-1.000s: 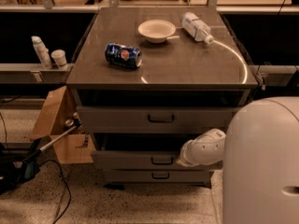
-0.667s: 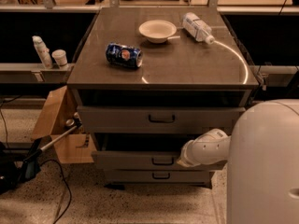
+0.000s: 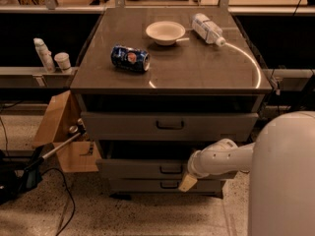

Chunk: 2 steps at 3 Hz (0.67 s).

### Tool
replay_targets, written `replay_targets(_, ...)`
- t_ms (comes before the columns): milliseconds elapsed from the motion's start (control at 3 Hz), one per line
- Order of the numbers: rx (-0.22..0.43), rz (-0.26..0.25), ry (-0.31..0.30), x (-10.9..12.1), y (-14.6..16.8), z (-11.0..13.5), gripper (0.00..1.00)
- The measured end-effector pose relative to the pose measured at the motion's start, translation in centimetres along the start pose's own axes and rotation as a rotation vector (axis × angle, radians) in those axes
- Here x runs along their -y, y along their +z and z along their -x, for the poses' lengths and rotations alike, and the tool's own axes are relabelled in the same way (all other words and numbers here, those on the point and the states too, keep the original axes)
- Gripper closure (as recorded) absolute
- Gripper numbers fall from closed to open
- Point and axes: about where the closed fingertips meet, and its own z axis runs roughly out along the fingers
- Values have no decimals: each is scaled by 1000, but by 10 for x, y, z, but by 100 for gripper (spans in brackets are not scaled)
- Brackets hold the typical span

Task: Open middle drawer

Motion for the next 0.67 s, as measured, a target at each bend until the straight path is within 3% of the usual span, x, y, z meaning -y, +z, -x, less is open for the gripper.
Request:
replay_targets(333,39,61,-13,-8,21,1,0)
replay_targets(667,40,62,-14,-8,19,2,0)
